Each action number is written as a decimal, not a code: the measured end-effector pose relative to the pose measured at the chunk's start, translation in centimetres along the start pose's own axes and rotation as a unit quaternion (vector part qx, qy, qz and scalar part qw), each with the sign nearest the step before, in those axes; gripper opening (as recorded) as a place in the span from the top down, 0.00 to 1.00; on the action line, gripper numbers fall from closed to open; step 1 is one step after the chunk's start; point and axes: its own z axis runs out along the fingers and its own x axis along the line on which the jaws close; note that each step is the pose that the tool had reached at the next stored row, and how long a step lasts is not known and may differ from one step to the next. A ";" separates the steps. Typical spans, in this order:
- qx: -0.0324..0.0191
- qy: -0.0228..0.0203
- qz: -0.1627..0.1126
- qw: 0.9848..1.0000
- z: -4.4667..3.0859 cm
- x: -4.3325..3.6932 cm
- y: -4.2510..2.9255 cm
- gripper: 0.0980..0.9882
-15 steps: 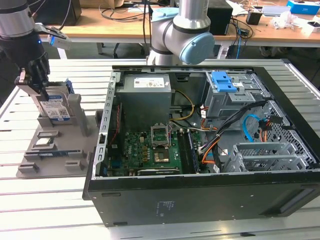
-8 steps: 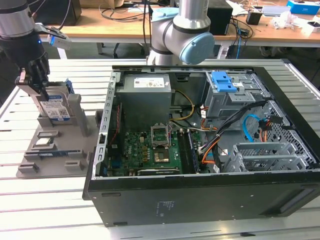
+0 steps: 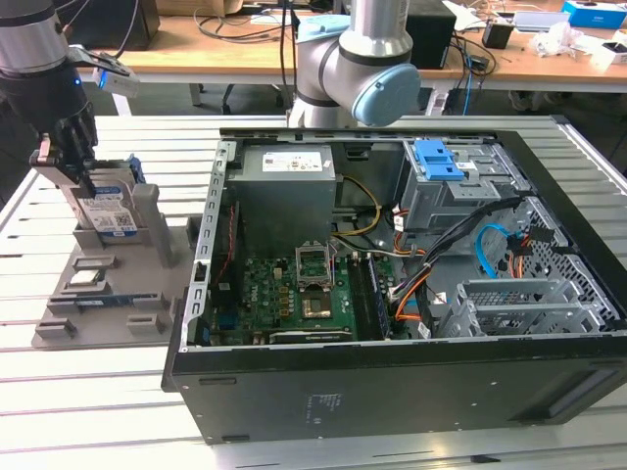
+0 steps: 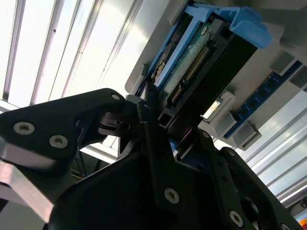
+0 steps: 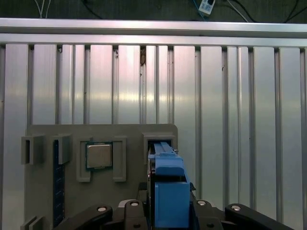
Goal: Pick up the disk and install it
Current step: 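Pick up the disk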
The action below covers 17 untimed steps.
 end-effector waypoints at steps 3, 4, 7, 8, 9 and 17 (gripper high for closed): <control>0.000 0.000 0.000 1.000 0.00 0.00 0.00 0.70; 0.000 0.000 0.000 1.000 0.00 0.00 0.00 0.70; 0.000 0.000 0.000 1.000 -0.33 -0.01 0.01 0.70; 0.000 0.000 0.000 1.000 -0.55 -0.01 0.02 0.70; 0.000 0.000 0.000 1.000 -0.71 -0.02 0.03 0.70; 0.000 0.000 0.000 1.000 -2.32 -0.10 0.10 0.70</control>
